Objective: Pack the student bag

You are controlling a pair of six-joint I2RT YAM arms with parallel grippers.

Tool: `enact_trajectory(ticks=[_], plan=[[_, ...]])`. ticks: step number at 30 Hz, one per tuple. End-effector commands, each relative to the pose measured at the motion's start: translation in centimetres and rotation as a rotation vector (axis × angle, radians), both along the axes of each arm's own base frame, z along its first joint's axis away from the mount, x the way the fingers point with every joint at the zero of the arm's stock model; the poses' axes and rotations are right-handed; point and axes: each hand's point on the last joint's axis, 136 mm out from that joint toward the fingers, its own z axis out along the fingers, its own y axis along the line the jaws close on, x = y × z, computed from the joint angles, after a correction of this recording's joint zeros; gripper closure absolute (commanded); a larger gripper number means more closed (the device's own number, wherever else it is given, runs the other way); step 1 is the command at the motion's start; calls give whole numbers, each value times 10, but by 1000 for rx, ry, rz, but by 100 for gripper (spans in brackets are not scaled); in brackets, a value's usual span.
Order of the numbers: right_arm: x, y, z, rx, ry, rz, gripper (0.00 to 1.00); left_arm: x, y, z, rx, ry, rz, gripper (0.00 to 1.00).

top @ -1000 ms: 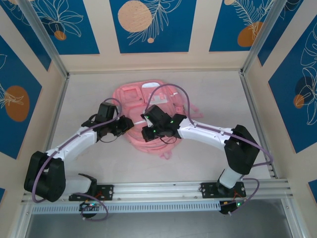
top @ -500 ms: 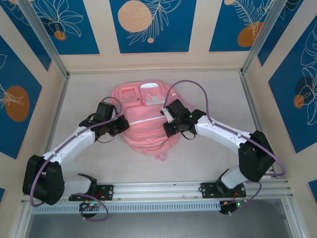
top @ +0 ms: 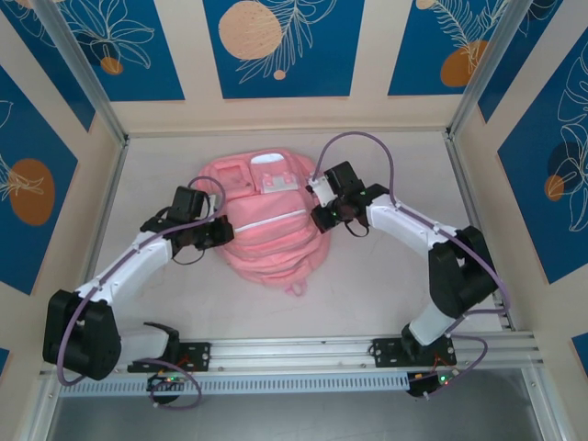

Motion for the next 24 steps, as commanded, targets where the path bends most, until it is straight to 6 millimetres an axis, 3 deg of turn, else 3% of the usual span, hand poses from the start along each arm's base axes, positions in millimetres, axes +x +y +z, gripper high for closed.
enact_trajectory(ticks=[1, 6, 12, 18, 24], plan=[[39, -3, 21, 26, -96, 6, 100, -16, 18, -13, 102, 60, -64, 100], [45, 10, 18, 23, -67, 70, 100, -16, 15, -10, 99, 40, -100, 100], [46, -3, 23, -4, -92, 7, 100, -11, 8, 3, 66, -12, -134, 100], [10, -17, 32, 34, -59, -74, 100, -1, 5, 13, 56, -50, -133, 100], [-42, -10, 46, 113, -55, -78, 100, 17, 12, 25, 119, -112, -111, 100]])
